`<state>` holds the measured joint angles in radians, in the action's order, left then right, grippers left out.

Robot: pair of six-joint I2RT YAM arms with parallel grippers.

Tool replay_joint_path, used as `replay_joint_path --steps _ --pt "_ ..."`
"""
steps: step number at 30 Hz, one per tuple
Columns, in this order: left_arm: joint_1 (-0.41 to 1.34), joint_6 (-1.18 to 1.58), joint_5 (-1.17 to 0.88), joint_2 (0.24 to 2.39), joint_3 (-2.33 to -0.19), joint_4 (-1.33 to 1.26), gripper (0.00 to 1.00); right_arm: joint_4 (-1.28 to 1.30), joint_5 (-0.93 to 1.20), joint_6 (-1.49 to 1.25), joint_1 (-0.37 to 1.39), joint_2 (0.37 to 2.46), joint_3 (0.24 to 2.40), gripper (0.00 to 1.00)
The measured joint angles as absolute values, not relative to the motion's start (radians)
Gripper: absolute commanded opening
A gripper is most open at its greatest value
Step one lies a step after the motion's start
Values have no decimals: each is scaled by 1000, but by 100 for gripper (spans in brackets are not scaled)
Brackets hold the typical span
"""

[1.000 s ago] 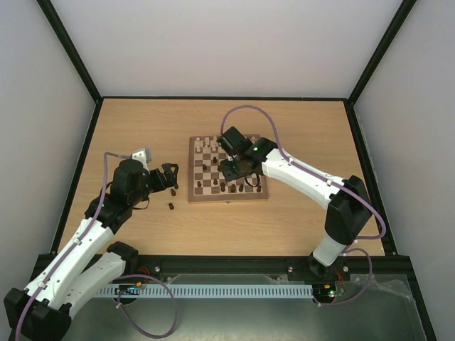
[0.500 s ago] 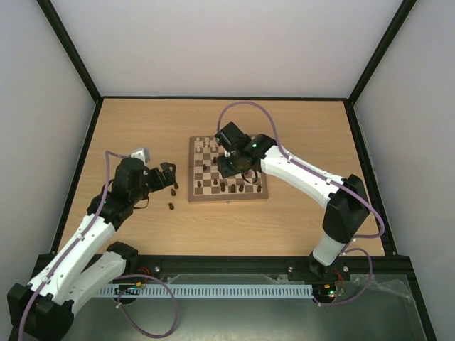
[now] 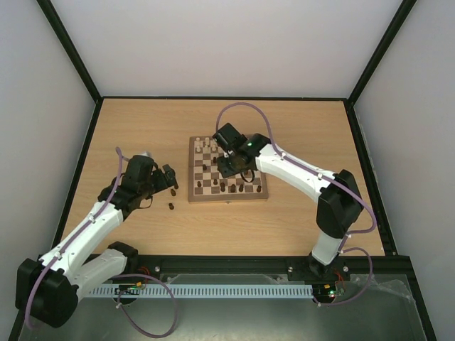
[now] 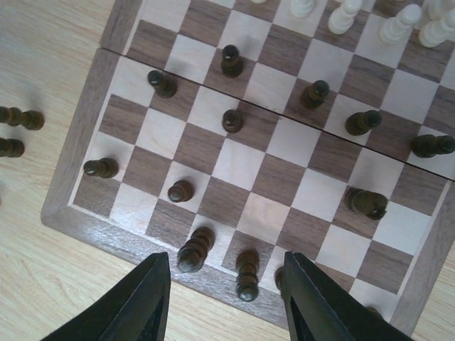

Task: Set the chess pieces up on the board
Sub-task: Pick up the chess piece from the chessboard.

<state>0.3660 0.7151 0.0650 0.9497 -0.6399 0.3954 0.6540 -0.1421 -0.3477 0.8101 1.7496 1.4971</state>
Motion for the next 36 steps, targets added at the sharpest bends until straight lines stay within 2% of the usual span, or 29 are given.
replay_joint_path --steps 10,15,36 --pt "365 714 72 907 -641 395 99 652 -160 -355 628 1767 1497 37" --pt "363 694 74 889 -648 396 99 652 -162 -359 628 1821 1502 33" --pt "345 672 80 855 -652 397 99 654 -177 -367 631 1897 1493 27"
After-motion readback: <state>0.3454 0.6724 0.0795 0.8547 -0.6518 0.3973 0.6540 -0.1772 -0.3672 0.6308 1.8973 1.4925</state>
